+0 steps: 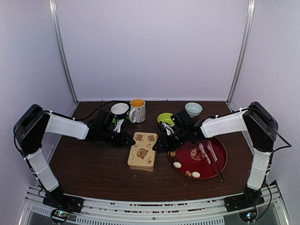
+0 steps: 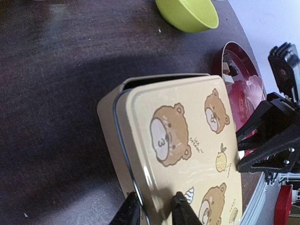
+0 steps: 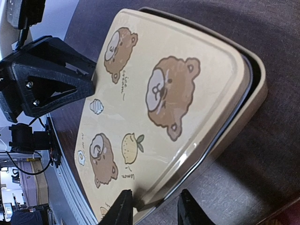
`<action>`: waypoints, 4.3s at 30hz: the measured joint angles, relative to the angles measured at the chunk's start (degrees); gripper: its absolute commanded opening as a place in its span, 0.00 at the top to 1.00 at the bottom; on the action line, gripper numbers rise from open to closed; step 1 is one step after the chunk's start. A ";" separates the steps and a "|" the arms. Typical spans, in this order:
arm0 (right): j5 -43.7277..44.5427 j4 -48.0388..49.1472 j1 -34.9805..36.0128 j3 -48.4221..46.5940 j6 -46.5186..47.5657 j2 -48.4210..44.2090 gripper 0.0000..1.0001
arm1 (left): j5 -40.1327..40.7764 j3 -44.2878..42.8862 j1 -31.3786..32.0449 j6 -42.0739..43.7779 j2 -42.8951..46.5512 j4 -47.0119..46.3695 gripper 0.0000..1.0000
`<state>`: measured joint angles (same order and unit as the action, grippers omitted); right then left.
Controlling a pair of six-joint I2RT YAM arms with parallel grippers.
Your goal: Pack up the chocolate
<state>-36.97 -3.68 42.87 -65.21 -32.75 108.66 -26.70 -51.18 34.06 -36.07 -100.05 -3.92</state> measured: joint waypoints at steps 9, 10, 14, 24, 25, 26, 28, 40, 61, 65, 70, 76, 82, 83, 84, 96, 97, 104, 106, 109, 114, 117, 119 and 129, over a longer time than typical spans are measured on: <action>-0.94 0.02 -1.90 -1.92 1.18 2.71 0.69 | 0.68 -2.36 0.00 1.57 -1.22 1.99 0.75; -1.03 0.04 -1.99 -1.99 1.31 2.82 0.68 | 0.66 -2.69 0.00 1.68 -1.46 2.16 0.74; -1.27 0.52 -2.19 -2.05 1.84 3.26 0.63 | 0.33 -3.21 -0.02 1.64 -2.16 1.95 0.74; 5.14 1.73 -3.04 -1.97 4.33 3.26 0.21 | -0.31 -4.92 -0.39 1.46 -4.24 0.90 0.74; 6.14 2.14 -3.26 -1.95 4.85 3.19 0.20 | -0.33 -5.01 -0.42 1.49 -4.26 0.98 0.74; 6.78 2.34 -3.43 -1.95 5.33 3.17 0.18 | -0.35 -5.16 -0.50 1.49 -4.39 0.98 0.74; 8.72 2.97 -4.02 -2.12 6.10 3.10 0.17 | -0.48 -5.51 -0.55 1.51 -4.68 1.03 0.74; 9.35 8.28 -5.73 -11.96 6.93 8.81 0.22 | -0.92 -6.34 -0.70 1.68 -5.07 2.01 0.74; -7.04 8.48 -6.49 -12.87 9.29 14.36 0.58 | -3.52 -9.77 -1.14 6.45 -6.62 6.84 0.75; -9.42 12.83 -6.54 -7.54 6.05 12.09 0.61 | -4.46 -10.34 -1.14 7.69 -7.06 7.26 0.75; -10.08 17.42 -6.60 -3.98 3.48 10.97 0.68 | -5.75 -10.34 -1.14 8.85 -7.26 7.23 0.75; -10.47 19.06 -6.88 -3.89 1.29 11.21 0.73 | -6.36 -10.34 -1.38 9.25 -7.67 6.97 0.75; -11.02 23.30 -6.97 -2.36 -2.34 12.94 0.76 | -7.04 -10.78 -1.51 9.25 -9.40 6.95 0.75; -11.52 23.96 -7.17 -2.34 -2.86 13.16 0.76 | -7.43 -11.23 -1.62 9.27 -9.70 7.15 0.74; -11.74 24.50 -7.19 -2.23 -3.41 13.27 0.76 | -7.61 -11.47 -1.66 9.25 -9.90 7.32 0.74; -8.24 22.84 -6.56 -0.20 -1.97 10.69 0.75 | -8.22 -12.48 -1.75 9.38 -10.69 7.82 0.72; -7.41 21.09 -6.34 -0.07 -1.31 9.81 0.74 | -7.91 -12.61 -1.68 9.51 -10.58 8.11 0.72; -1.38 11.28 -5.35 0.68 2.23 4.55 0.71 | -2.43 -12.98 -0.92 10.43 -7.89 11.93 0.74; 0.11 9.53 -5.33 0.68 2.97 3.32 0.72 | -0.68 -12.98 -1.03 10.69 -6.49 13.57 0.74; 1.51 8.13 -5.33 0.68 4.00 1.62 0.79 | 1.29 -12.87 -1.03 11.10 -3.26 16.00 0.73; 3.52 8.92 -5.11 3.26 5.97 -3.72 1.00 | 2.89 -7.52 -1.03 11.54 7.41 16.33 0.93; 3.43 12.98 -4.44 7.28 5.35 -6.60 1.00 | 1.22 -1.70 -1.03 10.93 13.07 14.69 1.00; 2.47 17.07 -3.76 9.92 3.96 -6.91 1.00 | -0.59 2.19 -1.01 10.38 14.91 12.85 1.00; -3.80 38.47 -2.73 13.94 -8.90 1.90 1.00 | -5.81 9.90 -1.01 7.96 15.39 7.52 1.00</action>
<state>-40.77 34.79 40.14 -51.27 -41.65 110.56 -32.51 -41.28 33.06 -28.12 -84.66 3.60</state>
